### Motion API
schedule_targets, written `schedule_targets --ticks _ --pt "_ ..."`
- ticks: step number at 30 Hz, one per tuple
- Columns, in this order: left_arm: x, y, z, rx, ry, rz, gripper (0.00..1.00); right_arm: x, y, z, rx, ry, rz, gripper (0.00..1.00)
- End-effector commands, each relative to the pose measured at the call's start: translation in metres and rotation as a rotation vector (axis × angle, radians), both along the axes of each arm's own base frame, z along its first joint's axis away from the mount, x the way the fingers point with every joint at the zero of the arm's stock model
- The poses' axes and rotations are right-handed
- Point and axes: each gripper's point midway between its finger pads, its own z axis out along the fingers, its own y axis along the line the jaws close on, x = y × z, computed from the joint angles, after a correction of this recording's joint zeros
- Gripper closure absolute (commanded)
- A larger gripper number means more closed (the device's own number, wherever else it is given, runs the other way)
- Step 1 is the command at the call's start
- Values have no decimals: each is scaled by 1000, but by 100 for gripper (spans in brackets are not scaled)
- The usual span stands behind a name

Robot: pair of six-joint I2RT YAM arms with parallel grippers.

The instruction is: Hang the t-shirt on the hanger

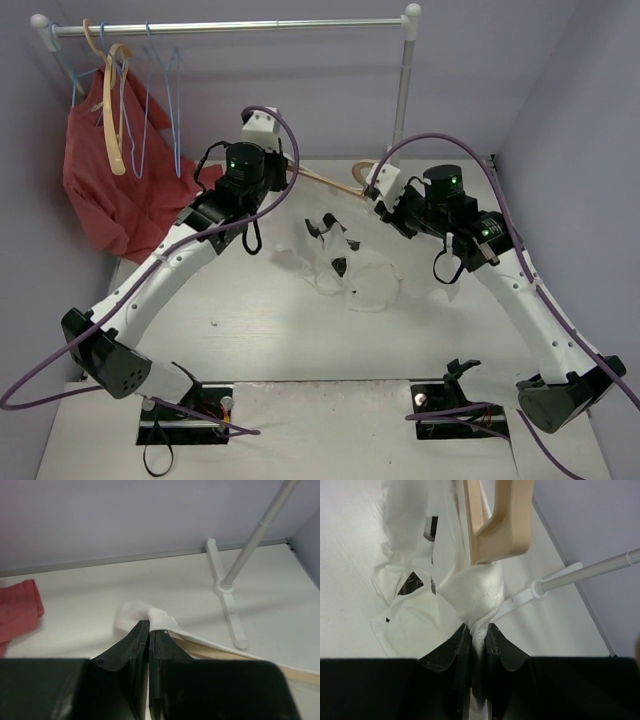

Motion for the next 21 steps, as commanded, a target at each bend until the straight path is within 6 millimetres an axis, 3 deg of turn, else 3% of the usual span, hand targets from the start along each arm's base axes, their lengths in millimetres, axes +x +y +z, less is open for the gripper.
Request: schedule_targets --ticks 1,4,10,15,16,19,21 --pt "-36 -13 70 -111 -133 -84 100 15 21 65 151 -172 43 100" --pt "-50 -27 75 -115 -130 -126 100 23 28 85 173 -211 56 100" --pt "-76 -38 120 -135 -205 -156 100 38 42 123 192 -304 68 100" --pt "-92 -41 157 -172 -271 -181 100 37 53 185 283 -436 120 100" --pt "-95 -42 162 -176 -280 -187 100 31 51 213 313 -492 126 100" --pt "-102 -41 179 -186 -315 -196 100 17 51 260 372 -594 166 100" --pt "-103 -39 182 -187 -326 -192 100 7 50 279 404 -644 192 100"
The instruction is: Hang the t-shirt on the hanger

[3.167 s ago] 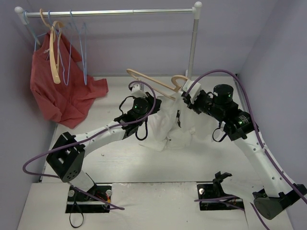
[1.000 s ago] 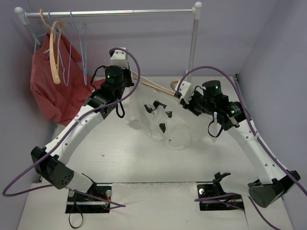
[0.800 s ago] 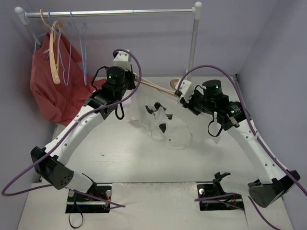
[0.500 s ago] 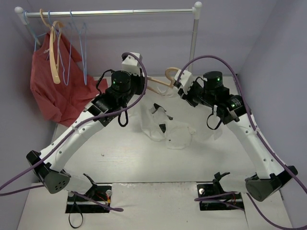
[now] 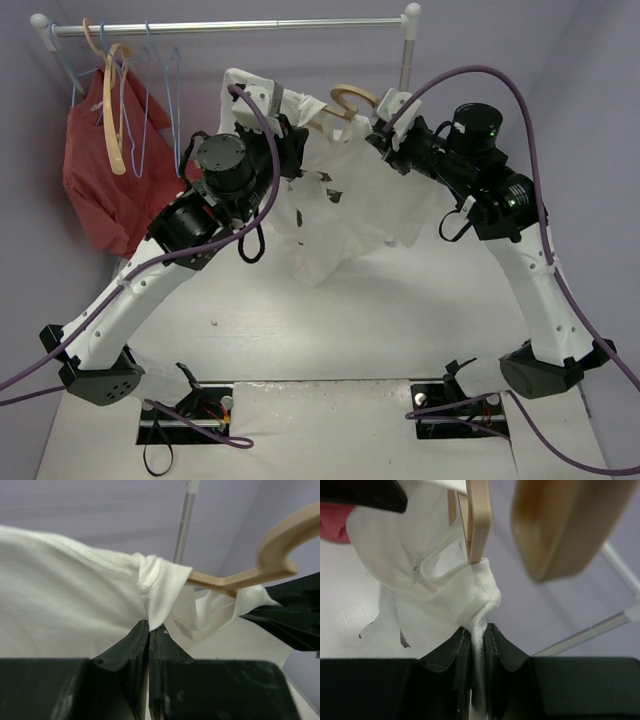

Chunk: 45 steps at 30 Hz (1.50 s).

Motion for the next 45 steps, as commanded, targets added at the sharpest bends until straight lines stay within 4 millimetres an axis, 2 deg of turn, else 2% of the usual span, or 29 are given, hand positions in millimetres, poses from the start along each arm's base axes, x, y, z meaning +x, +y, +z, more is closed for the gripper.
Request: schedule_targets --ticks 1,3,5,6,8,9,10,11,12,13,15,17,21,26,31,33,34,37,38,40,45 --pt "-17 12 38 -58 -88 -4 100 -30 2 107 181 -303 89 100" --pt "-15 15 32 -49 -81 11 100 -24 7 83 152 -265 95 100" --pt "-12 11 15 -34 -56 10 100 -17 10 48 107 -168 91 100" --pt "-13 10 12 -43 -44 4 100 -21 15 28 96 -117 113 100" --pt "-11 6 -3 -30 -19 1 99 -31 23 12 125 -72 156 100" --pt "-11 5 -6 -38 -10 0 99 -36 23 -16 116 -23 157 100" --pt "-10 4 -10 -36 -1 1 98 -38 23 -26 122 -3 159 100" --pt "-9 2 -19 -36 19 2 98 -45 22 -27 145 5 163 100" --pt "-8 1 -23 -40 27 1 98 -46 23 -44 139 48 163 100" --pt "-8 0 -27 -43 35 1 99 -49 24 -50 142 65 166 100" --pt "-6 -5 -46 -40 75 -6 98 -57 22 -55 155 83 168 100" --pt "-5 -10 -65 -35 116 -12 98 -65 20 -48 176 59 176 100" --pt "-10 -16 -94 -30 182 -39 98 -63 14 -54 153 47 146 100" --pt "-19 -14 -113 -34 224 -61 98 -61 14 -65 133 64 141 100" --pt "-30 -12 -110 -47 218 -104 95 -55 17 -78 115 84 142 100" --pt "-35 -9 -102 -51 197 -122 88 -53 18 -83 107 93 141 100" --pt "-38 -7 -98 -50 185 -129 78 -52 17 -83 108 89 140 100" --pt "-47 0 -81 -44 129 -155 68 -49 15 -83 114 79 135 100" --pt "-50 4 -75 -20 96 -164 59 -50 15 -83 114 77 139 100" --pt "-53 10 -75 24 81 -172 49 -48 13 -85 108 77 138 100" --pt "-42 38 -72 113 63 -190 46 -50 11 -90 86 92 166 100"
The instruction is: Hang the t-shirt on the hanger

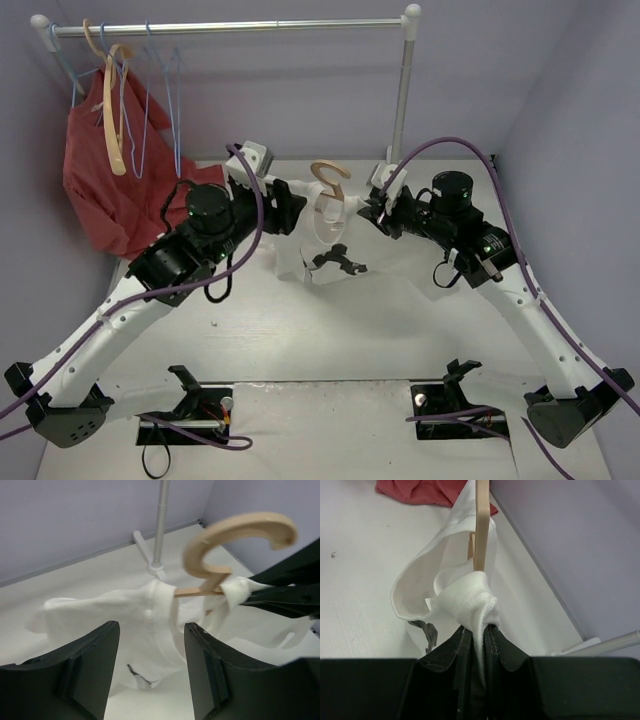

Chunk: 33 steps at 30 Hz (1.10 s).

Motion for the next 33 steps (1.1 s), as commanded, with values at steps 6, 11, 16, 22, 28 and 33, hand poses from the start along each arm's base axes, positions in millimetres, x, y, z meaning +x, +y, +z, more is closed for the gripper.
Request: schedule_targets --ticks 6,11,16,22,28,33 --pt "33 49 28 -20 -65 -126 42 -6 6 35 67 -101 128 100" --pt "37 34 34 -26 -113 -325 40 -8 8 36 62 -83 167 100" --pt "28 11 45 -26 -140 -534 40 -8 8 33 56 -81 170 100" --pt "20 10 7 90 -67 -635 40 -6 9 31 67 -80 177 100" --pt "18 41 -23 221 -15 -549 43 -3 7 29 70 -70 187 100" --pt "24 51 -40 273 -2 -527 43 -1 8 25 71 -59 197 100"
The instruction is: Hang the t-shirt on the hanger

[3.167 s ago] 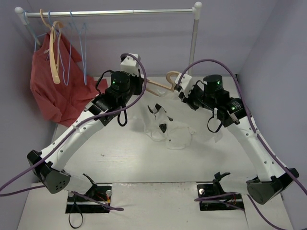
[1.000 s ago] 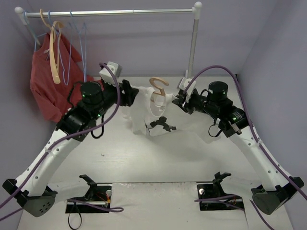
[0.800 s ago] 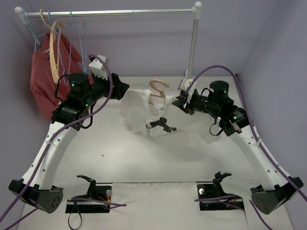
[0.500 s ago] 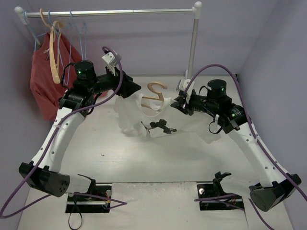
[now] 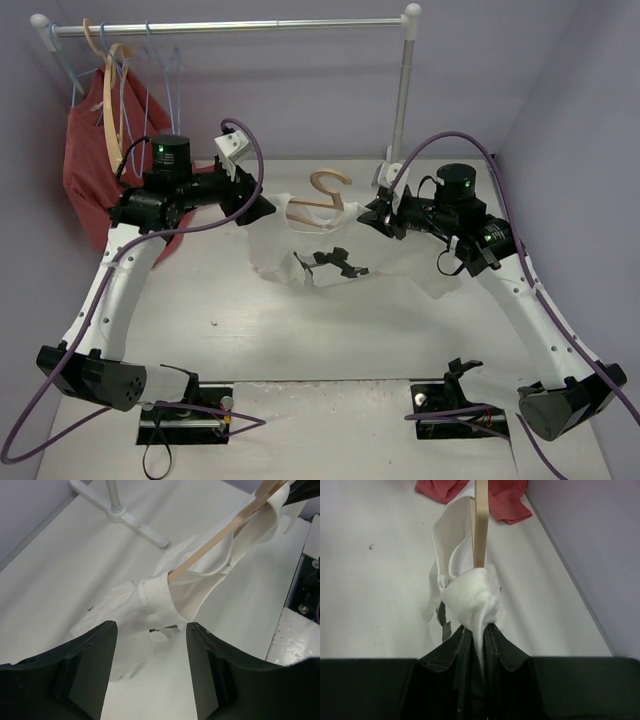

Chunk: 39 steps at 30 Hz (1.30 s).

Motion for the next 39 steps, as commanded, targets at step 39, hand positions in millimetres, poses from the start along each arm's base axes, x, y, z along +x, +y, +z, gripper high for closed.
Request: schedule_targets --ticks 39 --pt "10 -35 -11 -22 -140 -195 62 7 21 37 108 -98 108 100"
